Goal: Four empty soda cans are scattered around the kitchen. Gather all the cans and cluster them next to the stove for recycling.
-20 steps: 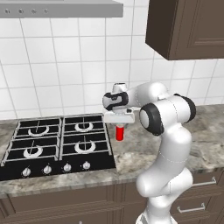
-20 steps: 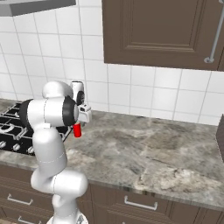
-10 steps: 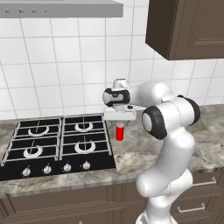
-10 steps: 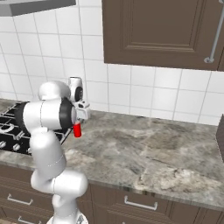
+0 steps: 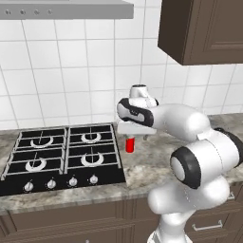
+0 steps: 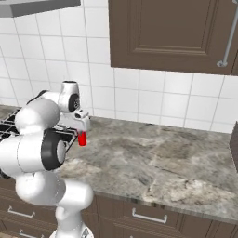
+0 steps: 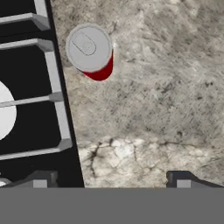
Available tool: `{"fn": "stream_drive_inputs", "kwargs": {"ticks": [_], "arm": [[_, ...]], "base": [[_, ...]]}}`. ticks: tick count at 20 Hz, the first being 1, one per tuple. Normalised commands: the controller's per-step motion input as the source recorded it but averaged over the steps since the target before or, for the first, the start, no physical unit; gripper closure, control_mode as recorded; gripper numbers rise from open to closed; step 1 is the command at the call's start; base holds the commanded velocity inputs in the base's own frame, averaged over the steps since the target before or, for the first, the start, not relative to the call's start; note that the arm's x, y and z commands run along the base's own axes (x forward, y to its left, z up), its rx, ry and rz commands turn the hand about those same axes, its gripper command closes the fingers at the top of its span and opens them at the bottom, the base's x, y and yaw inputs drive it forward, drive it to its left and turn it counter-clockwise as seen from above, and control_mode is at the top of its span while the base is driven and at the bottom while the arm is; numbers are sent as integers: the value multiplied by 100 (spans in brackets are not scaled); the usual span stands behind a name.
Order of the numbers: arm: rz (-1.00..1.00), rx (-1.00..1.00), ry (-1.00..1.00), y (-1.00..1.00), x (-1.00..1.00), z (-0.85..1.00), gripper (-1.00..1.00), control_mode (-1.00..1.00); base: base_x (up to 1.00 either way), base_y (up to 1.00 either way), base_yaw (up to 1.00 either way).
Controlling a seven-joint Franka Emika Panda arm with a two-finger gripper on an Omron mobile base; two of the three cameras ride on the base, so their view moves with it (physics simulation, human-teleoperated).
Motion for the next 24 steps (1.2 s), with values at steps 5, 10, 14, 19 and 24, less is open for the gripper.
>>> {"fn": "stream_drive_inputs", "kwargs": {"ticks": [5, 10, 14, 19, 24], "arm": [[0, 4, -21, -30, -100, 14, -100, -100], [0, 2, -18, -21, -100, 38, -100, -100], [0, 0, -15, -1, -100, 49, -100, -100], [3, -1, 0, -1, -73, 56, -100, -100], [11, -2, 0, -3, -56, 29, -100, -100]], "base": [[0, 0, 0], [0, 0, 0], [0, 0, 0], [0, 0, 0], [0, 0, 0]]}}
